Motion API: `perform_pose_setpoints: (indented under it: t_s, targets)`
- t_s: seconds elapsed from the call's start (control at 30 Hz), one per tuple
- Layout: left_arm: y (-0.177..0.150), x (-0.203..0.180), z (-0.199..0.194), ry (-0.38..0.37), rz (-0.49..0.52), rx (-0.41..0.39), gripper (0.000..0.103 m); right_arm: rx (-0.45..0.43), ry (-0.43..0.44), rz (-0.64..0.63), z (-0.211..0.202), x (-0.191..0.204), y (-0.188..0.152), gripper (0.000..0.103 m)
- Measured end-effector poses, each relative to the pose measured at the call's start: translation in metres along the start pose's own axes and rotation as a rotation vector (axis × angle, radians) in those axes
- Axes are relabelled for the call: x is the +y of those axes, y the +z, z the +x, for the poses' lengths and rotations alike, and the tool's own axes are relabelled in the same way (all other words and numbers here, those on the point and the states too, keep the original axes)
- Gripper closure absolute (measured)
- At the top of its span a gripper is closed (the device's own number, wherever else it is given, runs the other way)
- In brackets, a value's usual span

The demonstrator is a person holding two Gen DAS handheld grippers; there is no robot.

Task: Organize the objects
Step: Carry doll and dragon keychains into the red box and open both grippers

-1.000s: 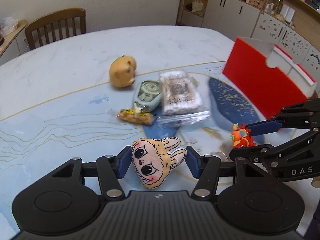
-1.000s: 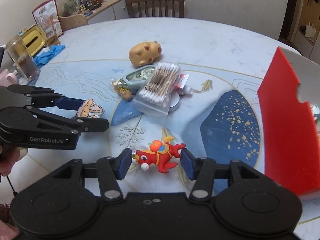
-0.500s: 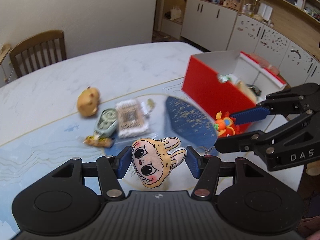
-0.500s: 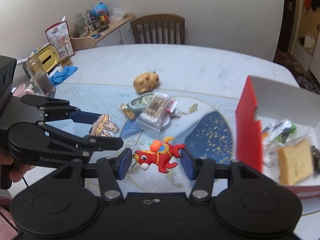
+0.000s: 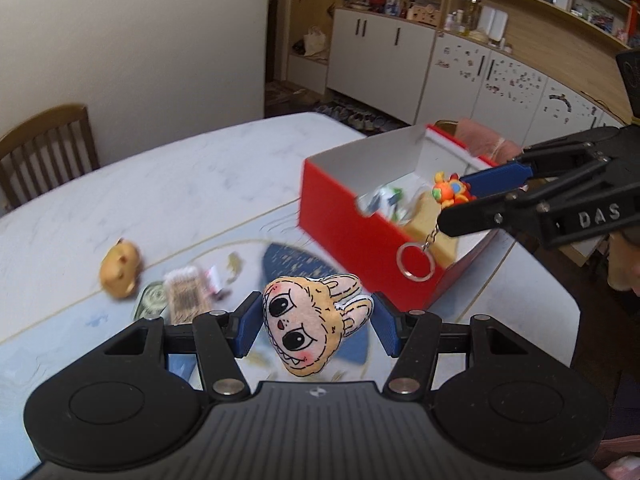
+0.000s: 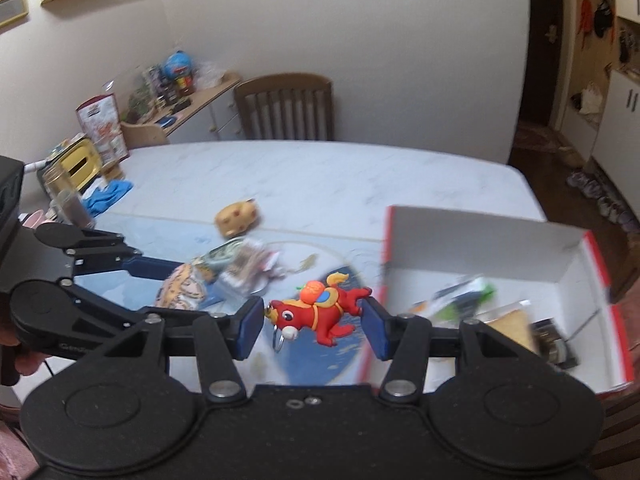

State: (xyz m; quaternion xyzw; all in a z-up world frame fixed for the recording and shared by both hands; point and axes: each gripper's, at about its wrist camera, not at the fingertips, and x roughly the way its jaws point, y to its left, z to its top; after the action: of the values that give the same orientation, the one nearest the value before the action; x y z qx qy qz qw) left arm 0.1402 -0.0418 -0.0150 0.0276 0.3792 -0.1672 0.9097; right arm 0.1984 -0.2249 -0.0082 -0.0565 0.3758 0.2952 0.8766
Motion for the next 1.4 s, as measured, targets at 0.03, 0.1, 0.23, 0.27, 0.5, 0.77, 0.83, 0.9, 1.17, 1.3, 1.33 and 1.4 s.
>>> perform_pose_setpoints:
  t_s: [0.03, 0.1, 0.23, 0.27, 0.5, 0.77, 0.83, 0.9, 1.17, 1.3, 1.33, 1.4]
  targets:
    - [0.004, -0.005, 0.001, -0.002, 0.011, -0.004, 0.046, -0.004, -0.008, 0.005, -0.003, -0.007, 0.001, 0.05]
    - [0.013, -0.016, 0.005, -0.008, 0.031, -0.012, 0.046, -0.014, -0.027, 0.013, -0.007, -0.021, 0.001, 0.05]
    - [0.029, -0.036, 0.016, -0.023, 0.082, -0.021, 0.046, -0.026, -0.064, 0.024, -0.013, -0.046, -0.002, 0.05]
    - [0.034, -0.04, 0.021, -0.023, 0.093, -0.02, 0.046, -0.027, -0.07, 0.029, -0.014, -0.052, -0.003, 0.05]
    - [0.067, -0.063, 0.054, -0.037, 0.117, -0.004, 0.046, -0.008, -0.148, 0.022, -0.01, -0.091, -0.014, 0.05]
    - [0.098, -0.089, 0.106, -0.049, 0.176, 0.069, 0.046, 0.015, -0.223, 0.025, 0.002, -0.13, -0.024, 0.05]
    - [0.105, -0.094, 0.119, -0.039, 0.191, 0.078, 0.046, 0.013, -0.233, 0.038, 0.005, -0.14, -0.025, 0.05]
    - [0.111, -0.101, 0.131, -0.026, 0.208, 0.085, 0.046, 0.015, -0.242, 0.049, 0.008, -0.149, -0.027, 0.05]
    - [0.122, -0.127, 0.179, 0.028, 0.324, 0.12, 0.046, 0.071, -0.246, 0.074, 0.031, -0.177, -0.033, 0.05]
    - [0.121, -0.133, 0.203, 0.037, 0.351, 0.156, 0.046, 0.112, -0.227, 0.08, 0.043, -0.182, -0.038, 0.05]
    - [0.121, -0.134, 0.208, 0.037, 0.351, 0.165, 0.046, 0.123, -0.221, 0.08, 0.046, -0.183, -0.04, 0.05]
    - [0.121, -0.134, 0.218, 0.046, 0.348, 0.184, 0.046, 0.14, -0.217, 0.075, 0.051, -0.184, -0.041, 0.05]
